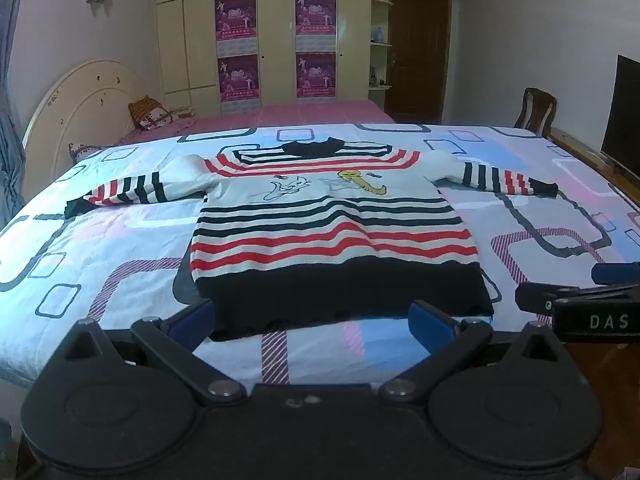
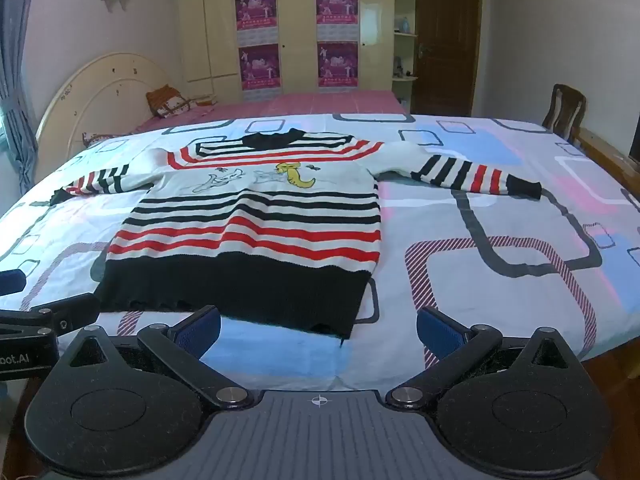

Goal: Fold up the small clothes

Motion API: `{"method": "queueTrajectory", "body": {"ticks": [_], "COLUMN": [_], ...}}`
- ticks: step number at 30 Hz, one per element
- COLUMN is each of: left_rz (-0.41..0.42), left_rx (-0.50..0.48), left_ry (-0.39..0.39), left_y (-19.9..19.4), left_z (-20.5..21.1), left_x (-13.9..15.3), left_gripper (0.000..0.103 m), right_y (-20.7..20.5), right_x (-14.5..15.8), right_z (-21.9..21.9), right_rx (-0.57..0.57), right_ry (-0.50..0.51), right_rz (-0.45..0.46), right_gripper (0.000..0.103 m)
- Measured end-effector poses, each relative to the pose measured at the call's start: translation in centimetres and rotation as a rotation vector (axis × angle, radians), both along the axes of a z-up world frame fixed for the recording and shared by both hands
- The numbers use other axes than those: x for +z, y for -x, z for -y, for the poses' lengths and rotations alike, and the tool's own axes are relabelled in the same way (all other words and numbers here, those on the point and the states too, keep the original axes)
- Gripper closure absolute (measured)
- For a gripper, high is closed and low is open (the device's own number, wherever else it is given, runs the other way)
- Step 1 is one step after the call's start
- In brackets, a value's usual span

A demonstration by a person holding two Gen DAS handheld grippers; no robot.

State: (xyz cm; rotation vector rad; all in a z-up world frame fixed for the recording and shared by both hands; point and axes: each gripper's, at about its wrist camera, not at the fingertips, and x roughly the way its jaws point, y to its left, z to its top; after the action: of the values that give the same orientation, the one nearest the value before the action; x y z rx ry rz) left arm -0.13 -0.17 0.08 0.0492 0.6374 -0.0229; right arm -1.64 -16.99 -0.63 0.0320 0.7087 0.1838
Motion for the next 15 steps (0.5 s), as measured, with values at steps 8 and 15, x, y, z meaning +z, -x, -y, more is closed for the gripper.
{"method": "queueTrajectory", "body": {"ticks": [8, 15], "left_rz": [-0.02, -0.019], "left_rx": [0.015, 0.017], "left_ry": [0.014, 0.007], "left_y": [-0.07, -0.1], "left_z": [0.05, -0.06], "left_x": [0.04, -0.06], "left_gripper": [0.0, 0.0], "right_y": [0.08, 0.57], "right_x": [0.01, 0.22], "right_z": [0.0, -0.58], "right_rx": [0.001, 0.003], "right_ry": [-0.001, 0.004], "right_rz": [-0.004, 0.007], "right_gripper": [0.0, 0.0]}}
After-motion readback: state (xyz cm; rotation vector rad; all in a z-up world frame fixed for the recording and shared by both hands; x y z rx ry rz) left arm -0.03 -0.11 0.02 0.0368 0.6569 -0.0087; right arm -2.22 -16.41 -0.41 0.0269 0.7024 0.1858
